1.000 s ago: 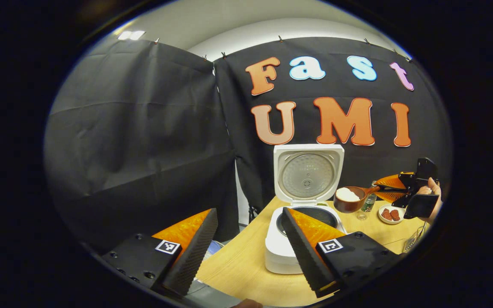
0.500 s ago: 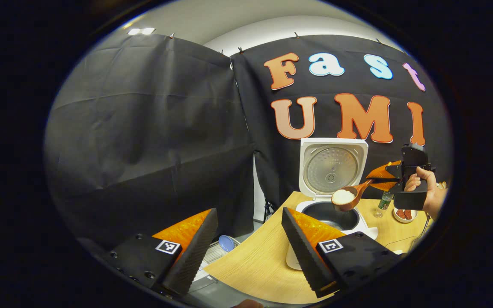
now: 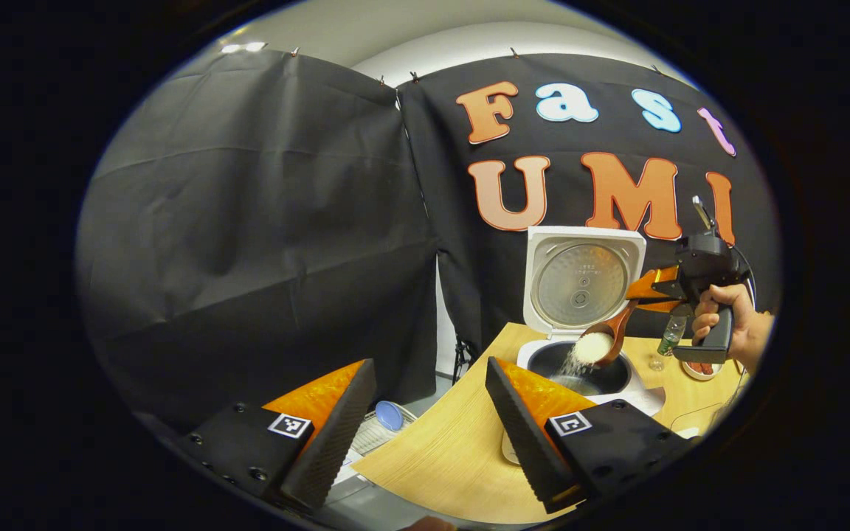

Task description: Close the left gripper, press the button to open the rice cooker; take a wooden spoon from the chopstick holder with the right hand, scoop a spoonful of rice and pour it into the rice cooker, then put the wooden spoon back into the chopstick holder.

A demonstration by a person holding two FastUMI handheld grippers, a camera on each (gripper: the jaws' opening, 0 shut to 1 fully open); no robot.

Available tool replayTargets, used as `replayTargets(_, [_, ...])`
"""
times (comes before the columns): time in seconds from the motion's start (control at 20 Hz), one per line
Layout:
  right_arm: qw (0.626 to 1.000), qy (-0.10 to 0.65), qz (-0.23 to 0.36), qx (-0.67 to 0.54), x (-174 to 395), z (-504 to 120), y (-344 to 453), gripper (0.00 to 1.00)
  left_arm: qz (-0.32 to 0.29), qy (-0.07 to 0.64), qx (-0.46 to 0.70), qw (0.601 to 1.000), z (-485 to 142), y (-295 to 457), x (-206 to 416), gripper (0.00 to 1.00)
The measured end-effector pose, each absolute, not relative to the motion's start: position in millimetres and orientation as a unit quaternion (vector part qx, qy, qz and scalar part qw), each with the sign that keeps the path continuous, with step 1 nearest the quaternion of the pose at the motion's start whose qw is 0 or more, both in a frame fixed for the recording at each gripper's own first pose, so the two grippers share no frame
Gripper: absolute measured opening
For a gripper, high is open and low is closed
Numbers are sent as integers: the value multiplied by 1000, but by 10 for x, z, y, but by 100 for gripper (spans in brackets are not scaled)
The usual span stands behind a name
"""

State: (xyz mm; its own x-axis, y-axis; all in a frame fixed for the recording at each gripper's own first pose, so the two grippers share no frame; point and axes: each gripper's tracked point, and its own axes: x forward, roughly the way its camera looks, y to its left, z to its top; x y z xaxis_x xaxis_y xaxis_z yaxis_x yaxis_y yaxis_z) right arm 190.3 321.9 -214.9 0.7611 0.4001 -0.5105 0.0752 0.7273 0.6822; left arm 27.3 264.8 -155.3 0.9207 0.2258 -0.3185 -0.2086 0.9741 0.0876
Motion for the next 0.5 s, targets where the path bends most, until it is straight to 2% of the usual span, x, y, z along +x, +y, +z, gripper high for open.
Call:
replayTargets(0.2, [896,328,98,282,1901,-2100,3236,5,101,165,24,981,-1566,2603,333,100])
replayTargets(0.25, [904,320,103,265,1917,-2054,3237,6,101,164,24,981,-1569,2590,342,97])
replayTargets(0.3, [910,313,103,253,1930,-2016,3238,6,100,164,23,981,-1576,2575,338,100])
replayTargets(0.45, [919,296,109,236,1975,-1903,3255,6,98,167,22,981,-1587,2551,329,100])
replayTargets(0.5, [924,290,111,226,1993,-1855,3249,6,97,165,23,981,-1573,2551,323,97])
